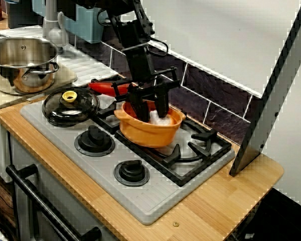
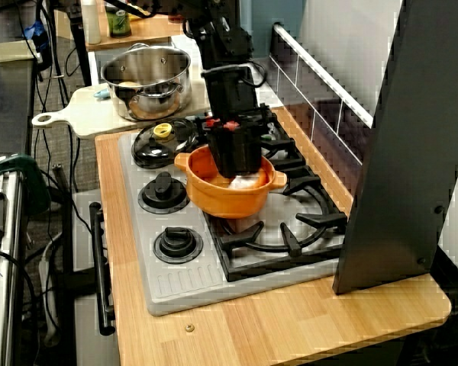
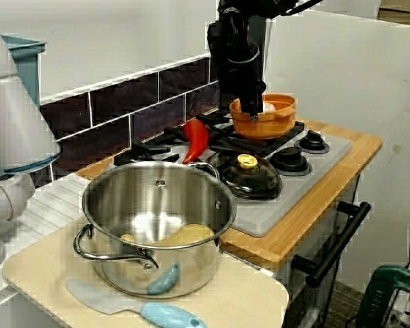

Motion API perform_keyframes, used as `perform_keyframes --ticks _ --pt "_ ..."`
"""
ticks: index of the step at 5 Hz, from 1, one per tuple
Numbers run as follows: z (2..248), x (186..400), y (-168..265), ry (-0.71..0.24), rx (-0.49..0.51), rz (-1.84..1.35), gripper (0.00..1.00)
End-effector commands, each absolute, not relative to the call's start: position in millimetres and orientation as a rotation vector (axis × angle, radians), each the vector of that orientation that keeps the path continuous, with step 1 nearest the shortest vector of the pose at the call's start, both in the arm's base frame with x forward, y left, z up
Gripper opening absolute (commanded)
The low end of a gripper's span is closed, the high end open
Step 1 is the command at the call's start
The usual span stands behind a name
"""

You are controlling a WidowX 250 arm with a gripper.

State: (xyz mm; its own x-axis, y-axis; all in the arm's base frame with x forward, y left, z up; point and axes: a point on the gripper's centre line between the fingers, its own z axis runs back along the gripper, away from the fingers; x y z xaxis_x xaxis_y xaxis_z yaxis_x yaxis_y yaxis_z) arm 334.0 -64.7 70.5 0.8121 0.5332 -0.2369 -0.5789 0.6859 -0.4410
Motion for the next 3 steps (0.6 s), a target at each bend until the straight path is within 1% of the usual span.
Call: perform_keyframes --ticks 1,2,3 --pt "83.5 331.0 -59.7 0.045 -0.546 0.63 0.0" --pt "84.7 328.6 -56.8 0.047 -0.559 0.642 0.0" --pt "86.0 328.1 -57.1 0.04 -0.551 0.628 0.0"
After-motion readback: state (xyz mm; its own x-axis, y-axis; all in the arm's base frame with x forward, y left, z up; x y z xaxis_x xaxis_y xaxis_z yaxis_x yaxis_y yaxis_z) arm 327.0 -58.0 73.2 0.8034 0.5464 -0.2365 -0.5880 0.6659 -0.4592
